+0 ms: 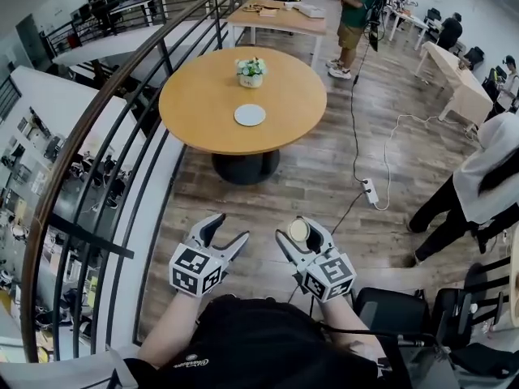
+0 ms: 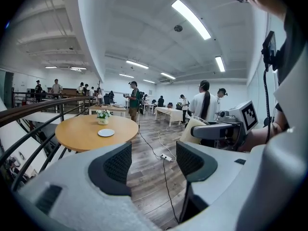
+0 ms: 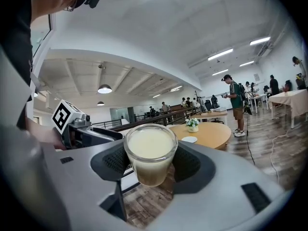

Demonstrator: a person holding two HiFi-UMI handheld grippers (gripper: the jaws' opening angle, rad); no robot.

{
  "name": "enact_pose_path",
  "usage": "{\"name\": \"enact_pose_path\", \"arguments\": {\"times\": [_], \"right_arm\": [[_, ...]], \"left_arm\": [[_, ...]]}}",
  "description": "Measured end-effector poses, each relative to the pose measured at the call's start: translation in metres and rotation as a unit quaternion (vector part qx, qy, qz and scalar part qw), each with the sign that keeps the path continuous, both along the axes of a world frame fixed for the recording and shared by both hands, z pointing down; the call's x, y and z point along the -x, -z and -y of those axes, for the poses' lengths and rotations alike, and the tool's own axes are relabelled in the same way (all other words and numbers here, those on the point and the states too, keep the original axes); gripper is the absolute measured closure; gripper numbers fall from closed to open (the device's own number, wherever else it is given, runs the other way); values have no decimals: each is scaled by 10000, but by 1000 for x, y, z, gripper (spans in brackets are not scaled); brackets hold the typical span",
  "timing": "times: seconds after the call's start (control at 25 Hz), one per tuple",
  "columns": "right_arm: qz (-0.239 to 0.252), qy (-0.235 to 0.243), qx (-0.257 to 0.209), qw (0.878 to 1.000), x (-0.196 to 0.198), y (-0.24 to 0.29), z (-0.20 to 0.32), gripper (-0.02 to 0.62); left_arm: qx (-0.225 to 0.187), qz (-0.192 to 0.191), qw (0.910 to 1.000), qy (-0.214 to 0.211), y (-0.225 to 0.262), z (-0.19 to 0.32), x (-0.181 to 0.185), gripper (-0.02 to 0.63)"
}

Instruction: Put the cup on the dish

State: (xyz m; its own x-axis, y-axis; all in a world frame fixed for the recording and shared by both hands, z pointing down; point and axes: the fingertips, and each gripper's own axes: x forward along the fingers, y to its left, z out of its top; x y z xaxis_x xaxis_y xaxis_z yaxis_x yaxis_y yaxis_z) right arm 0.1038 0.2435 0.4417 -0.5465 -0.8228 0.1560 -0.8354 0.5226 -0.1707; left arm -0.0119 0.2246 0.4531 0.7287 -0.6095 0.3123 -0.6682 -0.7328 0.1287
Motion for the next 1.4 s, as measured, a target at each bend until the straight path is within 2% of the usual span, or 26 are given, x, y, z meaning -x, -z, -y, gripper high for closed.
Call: {"name": "enact_pose_path", "arguments": {"times": [0.16, 0.4, 0.8, 1.04, 1.4], "right_arm": [[-31, 74, 20, 10000, -13, -3, -1, 337], [-98, 198, -153, 9996, -18, 4, 6, 337], [-291, 493, -317, 9979, -3, 0, 37, 337], [-382, 510, -325, 9974, 0, -7, 80, 337], [-534, 559, -354, 9964, 32, 5, 197, 337]], "left_arm": [[-79, 98, 9998, 145, 1, 0, -10, 311], [-145, 29, 9993, 342, 3, 2, -12, 313], [-246, -110, 9986, 452, -5, 31, -12, 313], [-237, -138, 9989, 381, -13, 76, -12, 313], [-149, -132, 9993, 314, -10, 200, 12, 313]]}}
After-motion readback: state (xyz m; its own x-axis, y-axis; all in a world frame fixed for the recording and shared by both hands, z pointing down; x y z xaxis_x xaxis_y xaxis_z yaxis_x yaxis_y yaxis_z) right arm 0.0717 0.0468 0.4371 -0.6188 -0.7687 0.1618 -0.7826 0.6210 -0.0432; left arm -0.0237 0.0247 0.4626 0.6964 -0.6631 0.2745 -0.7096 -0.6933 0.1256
